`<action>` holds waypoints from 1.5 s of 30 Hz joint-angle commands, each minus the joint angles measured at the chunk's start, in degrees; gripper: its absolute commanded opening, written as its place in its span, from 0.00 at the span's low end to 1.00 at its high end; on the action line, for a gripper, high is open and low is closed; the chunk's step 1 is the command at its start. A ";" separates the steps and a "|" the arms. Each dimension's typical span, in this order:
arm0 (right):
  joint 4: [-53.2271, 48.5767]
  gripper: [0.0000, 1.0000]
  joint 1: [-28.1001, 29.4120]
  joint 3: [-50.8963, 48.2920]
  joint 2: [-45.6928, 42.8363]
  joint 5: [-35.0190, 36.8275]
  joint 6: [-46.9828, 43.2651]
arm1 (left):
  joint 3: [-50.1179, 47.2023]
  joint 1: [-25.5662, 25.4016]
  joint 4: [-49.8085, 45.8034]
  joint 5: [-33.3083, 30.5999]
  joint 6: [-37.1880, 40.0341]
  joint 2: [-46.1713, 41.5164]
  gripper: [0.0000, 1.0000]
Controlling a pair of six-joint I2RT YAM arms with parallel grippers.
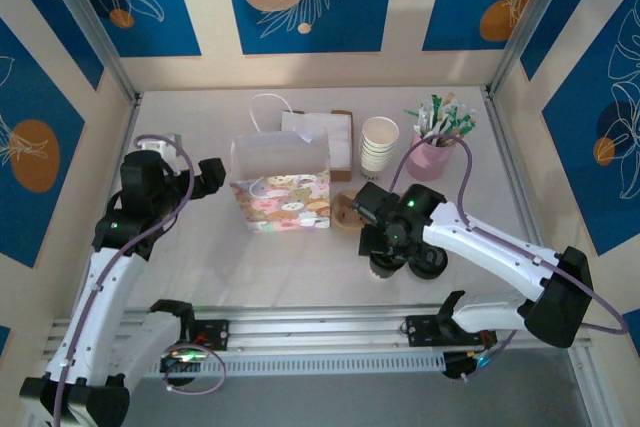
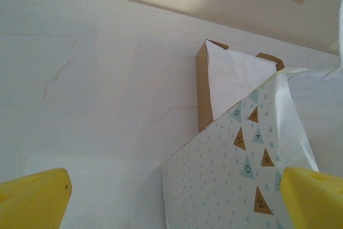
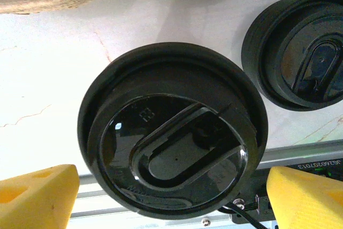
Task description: Pack the takeout coffee
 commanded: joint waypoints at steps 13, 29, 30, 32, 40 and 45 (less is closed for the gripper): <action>2.50 0.85 -1.27 -3.19 0.72 -0.14 -1.34 | 0.03 0.73 0.91 2.37 0.19 0.51 0.99; 4.80 0.77 -1.90 -5.76 0.32 -1.22 -1.05 | -0.13 0.75 1.11 2.82 -0.17 1.01 1.00; 4.88 0.77 -2.01 -5.73 0.32 -1.27 -1.17 | -0.15 0.80 1.13 2.82 -0.16 0.97 1.00; 4.82 0.77 -2.01 -5.61 0.32 -1.19 -1.23 | -0.07 0.78 1.13 2.82 -0.08 1.01 0.99; 0.76 0.73 -1.22 0.11 -2.04 0.20 -5.79 | 0.84 0.80 0.44 1.78 0.86 1.25 1.00; -1.40 0.69 2.24 7.94 -5.17 0.89 -13.98 | 5.91 0.80 -2.10 4.66 1.92 3.32 1.00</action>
